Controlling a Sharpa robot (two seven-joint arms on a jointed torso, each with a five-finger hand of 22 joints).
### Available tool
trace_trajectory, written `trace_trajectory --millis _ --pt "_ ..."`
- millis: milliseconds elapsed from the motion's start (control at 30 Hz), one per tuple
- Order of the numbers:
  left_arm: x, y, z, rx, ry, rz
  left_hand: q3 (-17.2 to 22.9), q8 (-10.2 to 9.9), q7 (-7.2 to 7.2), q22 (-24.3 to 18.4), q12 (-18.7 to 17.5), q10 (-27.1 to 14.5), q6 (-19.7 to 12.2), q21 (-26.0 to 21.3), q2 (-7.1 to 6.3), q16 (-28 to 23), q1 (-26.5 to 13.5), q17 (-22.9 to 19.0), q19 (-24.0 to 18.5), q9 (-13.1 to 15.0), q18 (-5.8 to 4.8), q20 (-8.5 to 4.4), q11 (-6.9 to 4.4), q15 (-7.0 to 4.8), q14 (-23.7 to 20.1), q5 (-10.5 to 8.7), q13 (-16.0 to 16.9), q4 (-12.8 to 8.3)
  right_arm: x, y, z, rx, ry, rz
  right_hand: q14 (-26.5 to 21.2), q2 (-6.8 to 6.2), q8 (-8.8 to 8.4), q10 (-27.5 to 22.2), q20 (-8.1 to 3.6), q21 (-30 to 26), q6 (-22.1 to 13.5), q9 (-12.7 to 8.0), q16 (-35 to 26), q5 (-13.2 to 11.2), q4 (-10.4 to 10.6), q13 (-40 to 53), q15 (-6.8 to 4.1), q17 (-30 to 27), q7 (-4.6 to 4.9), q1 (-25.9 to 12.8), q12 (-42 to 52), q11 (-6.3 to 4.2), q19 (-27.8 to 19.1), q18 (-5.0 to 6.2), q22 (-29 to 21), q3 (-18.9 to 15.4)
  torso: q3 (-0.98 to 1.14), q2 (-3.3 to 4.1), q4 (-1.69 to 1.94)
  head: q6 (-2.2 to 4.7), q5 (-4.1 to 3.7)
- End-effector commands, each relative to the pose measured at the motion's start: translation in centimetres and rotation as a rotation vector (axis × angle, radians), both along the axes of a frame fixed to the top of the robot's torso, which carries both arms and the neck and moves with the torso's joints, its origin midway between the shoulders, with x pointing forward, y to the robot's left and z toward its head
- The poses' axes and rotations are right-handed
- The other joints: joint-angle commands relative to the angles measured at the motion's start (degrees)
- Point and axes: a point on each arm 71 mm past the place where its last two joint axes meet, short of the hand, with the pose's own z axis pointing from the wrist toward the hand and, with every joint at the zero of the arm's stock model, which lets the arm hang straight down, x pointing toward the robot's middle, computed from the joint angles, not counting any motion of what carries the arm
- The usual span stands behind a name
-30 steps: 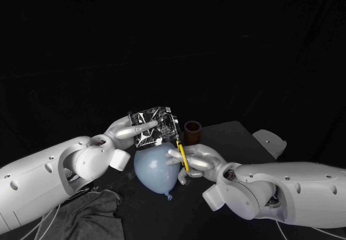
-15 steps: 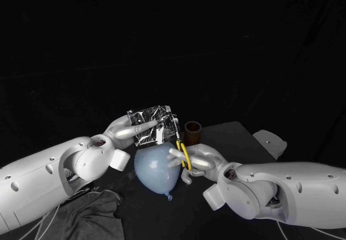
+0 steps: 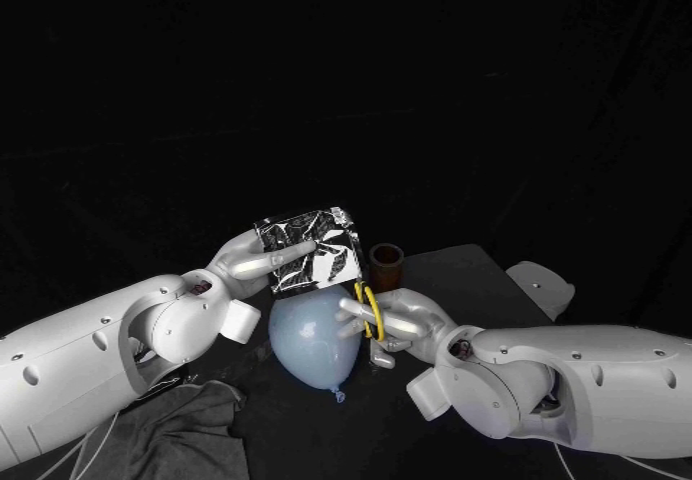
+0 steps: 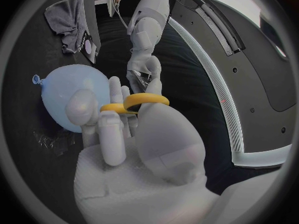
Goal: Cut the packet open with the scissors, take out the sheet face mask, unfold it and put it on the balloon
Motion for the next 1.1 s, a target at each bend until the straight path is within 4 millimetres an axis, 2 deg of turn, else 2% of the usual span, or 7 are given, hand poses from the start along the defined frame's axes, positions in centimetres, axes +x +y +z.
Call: trace_trajectory --millis 33,167,200,267,333,433,1100 --pt "-0.30 -0.36 0.07 -0.007 -0.014 -0.033 0.18 0.21 0.13 -0.07 0.24 -0.41 -0.16 -0.38 0.46 -0.33 -0.24 0.07 -0.13 8.26 0.77 0.24 -0.14 0.06 -0.14 0.18 -0.03 -0.25 0.10 0.16 0.41 0.001 -0.041 0.009 3.94 0.21 -0.17 3.42 -0.18 -0.07 -0.04 -0.06 -0.57 0.13 -0.46 -0.02 -0.45 5.10 0.24 0.16 -0.88 -3.20 0.06 -0.72 -0.28 -1.79 0.05 0.01 -0.02 0.16 0.06" --pt "-0.29 -0.31 0.04 -0.004 -0.013 -0.032 0.19 0.21 0.15 -0.07 0.25 -0.41 -0.16 -0.39 0.46 -0.34 -0.27 0.07 -0.14 8.27 0.77 0.24 -0.14 0.06 -0.14 0.18 -0.03 -0.28 0.09 0.20 0.49 -0.002 -0.052 0.008 2.81 -1.65 -1.98 0.72 0.29 -1.69 -2.16 -0.66 -1.75 0.13 -0.79 -0.75 0.44 0.48 1.41 -0.61 -3.72 -2.05 -1.41 -0.43 -1.54 -1.73 0.07 0.07 -0.01 0.29 0.19" --pt "-0.29 -0.28 0.03 -0.003 -0.012 -0.031 0.19 0.21 0.15 -0.07 0.25 -0.41 -0.16 -0.39 0.46 -0.34 -0.27 0.07 -0.14 8.27 0.77 0.24 -0.14 0.06 -0.14 0.18 -0.03 -0.28 0.09 0.20 0.51 -0.003 -0.055 0.008 2.47 -2.43 -3.21 -1.42 0.86 -2.79 -3.88 -1.07 -2.08 0.15 -1.05 -1.31 1.18 -0.60 2.36 -0.87 -5.39 -1.14 -2.40 -0.26 -2.38 -1.69 0.08 0.08 0.00 0.31 0.21" --pt "-0.28 -0.24 0.02 -0.002 -0.012 -0.029 0.20 0.21 0.16 -0.07 0.26 -0.41 -0.15 -0.39 0.46 -0.34 -0.29 0.08 -0.14 8.28 0.77 0.24 -0.14 0.06 -0.14 0.18 -0.03 -0.30 0.09 0.21 0.54 -0.005 -0.059 0.009 2.13 -2.80 -4.06 -2.96 1.38 -4.05 -5.05 -1.34 -2.37 0.14 -1.30 -1.74 1.77 -1.65 3.03 -0.99 -6.55 -0.49 -3.47 0.00 -3.36 -1.70 0.07 0.05 0.00 0.35 0.23" --pt "-0.26 -0.20 0.01 -0.001 -0.012 -0.027 0.20 0.21 0.16 -0.07 0.26 -0.41 -0.15 -0.39 0.46 -0.34 -0.29 0.08 -0.14 8.28 0.77 0.24 -0.14 0.06 -0.14 0.18 -0.03 -0.30 0.08 0.21 0.56 -0.007 -0.063 0.009 1.09 -3.54 -5.73 -6.27 2.44 -7.18 -7.49 -1.91 -3.16 0.13 -1.67 -2.72 2.92 -4.60 4.37 -1.43 -8.35 0.88 -6.08 0.65 -5.77 -1.71 0.07 0.05 -0.03 0.37 0.25" --pt "-0.25 -0.15 0.00 0.000 -0.011 -0.025 0.20 0.21 0.16 -0.07 0.26 -0.41 -0.15 -0.39 0.46 -0.34 -0.29 0.08 -0.14 8.28 0.77 0.24 -0.14 0.06 -0.14 0.18 -0.03 -0.30 0.07 0.19 0.58 -0.009 -0.065 0.010 0.42 -3.87 -6.71 -8.15 3.20 -8.95 -8.84 -2.21 -3.55 0.12 -1.97 -3.33 3.54 -6.12 5.09 -1.73 -8.46 1.53 -7.59 1.12 -7.20 -1.73 0.07 0.06 -0.01 0.39 0.24" --pt "-0.28 0.02 -0.07 0.039 -0.042 -0.039 0.29 0.23 0.23 -0.06 0.29 -0.38 -0.12 -0.38 0.49 -0.34 -0.31 0.11 -0.11 8.34 0.80 0.22 -0.14 0.03 -0.10 0.18 -0.01 -0.43 0.34 0.09 0.86 -0.011 -0.066 0.027 -0.52 -4.14 -7.46 -10.12 3.99 -11.05 -9.73 -2.35 -4.02 0.11 -1.91 -3.49 4.12 -8.12 5.66 -2.87 -8.25 2.11 -9.43 1.69 -9.01 -1.76 0.03 0.04 0.00 0.36 0.19"
